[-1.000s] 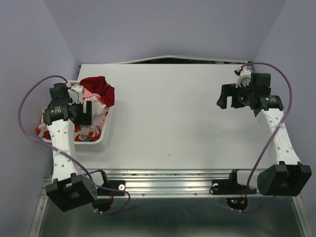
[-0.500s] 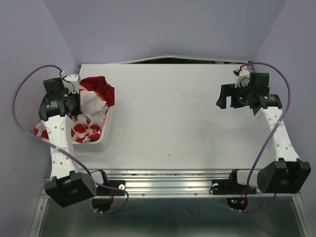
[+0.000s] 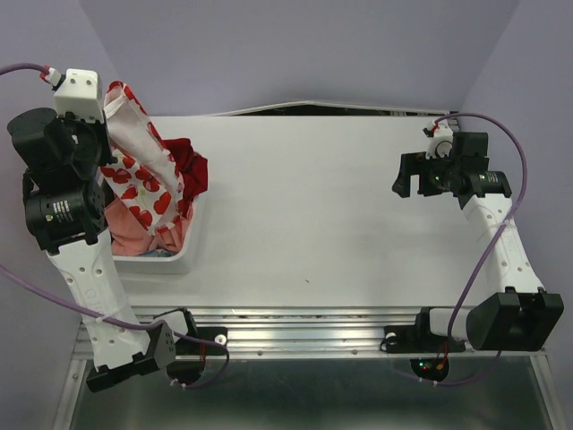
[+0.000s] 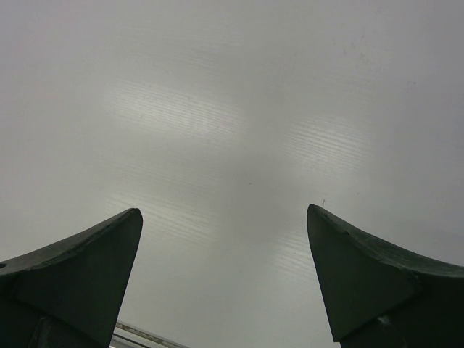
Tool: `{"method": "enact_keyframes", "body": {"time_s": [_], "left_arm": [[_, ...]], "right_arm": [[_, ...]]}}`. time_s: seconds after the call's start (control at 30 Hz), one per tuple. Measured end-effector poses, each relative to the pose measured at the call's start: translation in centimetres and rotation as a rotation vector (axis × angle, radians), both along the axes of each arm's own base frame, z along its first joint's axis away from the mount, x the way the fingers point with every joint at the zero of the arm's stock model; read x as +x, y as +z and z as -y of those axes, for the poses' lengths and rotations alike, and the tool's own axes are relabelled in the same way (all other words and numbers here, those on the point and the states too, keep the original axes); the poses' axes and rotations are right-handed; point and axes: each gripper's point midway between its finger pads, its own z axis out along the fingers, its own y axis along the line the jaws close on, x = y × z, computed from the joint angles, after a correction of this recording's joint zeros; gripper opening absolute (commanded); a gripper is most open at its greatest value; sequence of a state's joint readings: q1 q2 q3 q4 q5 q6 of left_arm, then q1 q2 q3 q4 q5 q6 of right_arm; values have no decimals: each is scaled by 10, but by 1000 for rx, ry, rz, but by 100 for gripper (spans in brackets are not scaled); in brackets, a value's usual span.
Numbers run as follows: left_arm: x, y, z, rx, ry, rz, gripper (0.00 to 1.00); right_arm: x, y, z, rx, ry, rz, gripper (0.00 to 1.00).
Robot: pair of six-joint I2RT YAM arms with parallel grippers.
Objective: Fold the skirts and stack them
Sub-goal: Grab the skirt from the pile, then move the skirt to the center of the board
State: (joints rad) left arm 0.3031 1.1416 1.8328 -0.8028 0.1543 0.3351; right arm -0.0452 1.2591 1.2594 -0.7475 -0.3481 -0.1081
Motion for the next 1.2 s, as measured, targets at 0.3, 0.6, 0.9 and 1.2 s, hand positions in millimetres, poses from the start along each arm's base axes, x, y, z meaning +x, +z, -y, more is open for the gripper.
{"method": "enact_keyframes", "body": {"time_s": [0.3, 0.6, 0.9, 1.2], "left_arm": [[15, 65, 43, -18, -241, 184, 0], [34, 77, 207, -78, -816, 253, 0], [84, -60, 338, 17, -1031, -40, 0], [38, -257, 403, 206, -1282, -438, 0]], "right_arm": [[2, 1, 3, 4, -36, -1, 100], [18, 3, 13, -2, -107, -9, 100], [54, 4, 98, 101, -293, -49, 100], [43, -14, 102, 179, -224, -126, 100]]}}
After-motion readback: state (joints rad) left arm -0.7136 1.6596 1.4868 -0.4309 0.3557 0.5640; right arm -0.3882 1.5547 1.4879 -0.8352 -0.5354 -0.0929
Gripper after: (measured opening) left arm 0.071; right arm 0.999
